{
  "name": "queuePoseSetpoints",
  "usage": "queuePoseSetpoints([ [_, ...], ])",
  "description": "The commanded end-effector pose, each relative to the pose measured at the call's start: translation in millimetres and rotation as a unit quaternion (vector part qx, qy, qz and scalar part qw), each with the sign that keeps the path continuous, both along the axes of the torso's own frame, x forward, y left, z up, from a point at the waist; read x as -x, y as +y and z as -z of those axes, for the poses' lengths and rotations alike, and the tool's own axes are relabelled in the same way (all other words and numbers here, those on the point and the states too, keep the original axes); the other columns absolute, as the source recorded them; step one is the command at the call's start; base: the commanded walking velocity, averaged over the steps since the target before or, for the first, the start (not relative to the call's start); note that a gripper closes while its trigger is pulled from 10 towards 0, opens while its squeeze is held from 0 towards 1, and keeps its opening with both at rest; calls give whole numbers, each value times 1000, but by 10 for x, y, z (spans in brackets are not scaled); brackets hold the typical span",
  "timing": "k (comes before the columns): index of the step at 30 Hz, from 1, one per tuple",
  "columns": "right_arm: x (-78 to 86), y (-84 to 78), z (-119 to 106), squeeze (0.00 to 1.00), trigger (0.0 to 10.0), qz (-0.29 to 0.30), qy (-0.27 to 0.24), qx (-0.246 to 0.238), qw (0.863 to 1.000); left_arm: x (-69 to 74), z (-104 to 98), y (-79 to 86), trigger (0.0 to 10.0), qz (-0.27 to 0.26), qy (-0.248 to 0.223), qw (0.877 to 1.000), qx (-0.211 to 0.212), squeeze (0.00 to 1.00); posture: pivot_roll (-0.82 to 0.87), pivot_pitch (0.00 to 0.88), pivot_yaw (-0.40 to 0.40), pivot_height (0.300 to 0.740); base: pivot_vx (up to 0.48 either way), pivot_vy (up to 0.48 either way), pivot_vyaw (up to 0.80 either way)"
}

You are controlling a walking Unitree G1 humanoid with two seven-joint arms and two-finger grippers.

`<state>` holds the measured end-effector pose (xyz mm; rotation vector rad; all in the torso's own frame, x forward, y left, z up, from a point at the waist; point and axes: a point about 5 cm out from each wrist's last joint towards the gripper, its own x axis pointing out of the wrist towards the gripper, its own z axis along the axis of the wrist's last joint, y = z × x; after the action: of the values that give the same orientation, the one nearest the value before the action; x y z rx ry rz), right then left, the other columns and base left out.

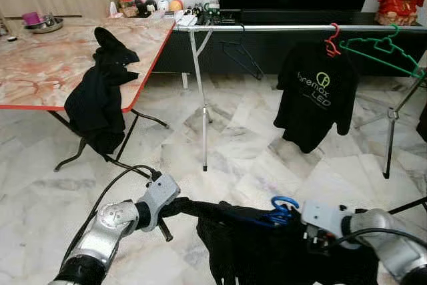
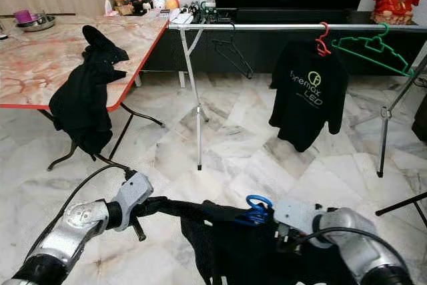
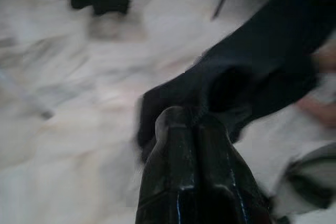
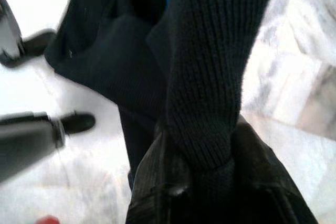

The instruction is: Hang hanger

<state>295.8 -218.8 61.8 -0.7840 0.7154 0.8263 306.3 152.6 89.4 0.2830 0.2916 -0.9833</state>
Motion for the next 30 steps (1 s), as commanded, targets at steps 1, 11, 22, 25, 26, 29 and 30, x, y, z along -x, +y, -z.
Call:
queuePoseSetpoints([
  [1, -33, 59, -15, 0, 0, 8, -9, -19, 1000, 11, -143, -77, 0, 27, -7, 999, 29, 0, 0, 79, 14, 740, 0, 0, 0],
  [11, -172, 513, 17, 0, 0, 34, -39, -100, 994, 218, -378, -349, 1608, 98, 19, 991, 94, 878, 15, 57, 17, 740, 0, 0, 0],
  [22, -320, 530, -45, 0, 0, 122, -99, -147, 977, 450, -356, -274, 10000, 140, 63, 987, 57, 1000, 21, 38, 20, 740, 0, 0, 0],
  [25, -367, 483, -82, 0, 0, 148, -124, -155, 969, 475, -334, -266, 10000, 146, 71, 986, 43, 1000, 20, 34, 19, 740, 0, 0, 0],
  [26, -385, 455, -94, 0, 0, 155, -134, -152, 967, 495, -327, -267, 10000, 151, 75, 985, 39, 1000, 19, 33, 20, 740, 0, 0, 0],
  [29, -399, 419, -107, 0, 0, 157, -141, -151, 966, 510, -289, -252, 10000, 151, 79, 985, 23, 1000, 20, 33, 20, 740, 0, 0, 0],
  [30, -403, 413, -120, 0, 0, 152, -146, -152, 966, 483, -275, -238, 10000, 139, 75, 987, 17, 1000, 20, 33, 20, 740, 0, 0, 0],
])
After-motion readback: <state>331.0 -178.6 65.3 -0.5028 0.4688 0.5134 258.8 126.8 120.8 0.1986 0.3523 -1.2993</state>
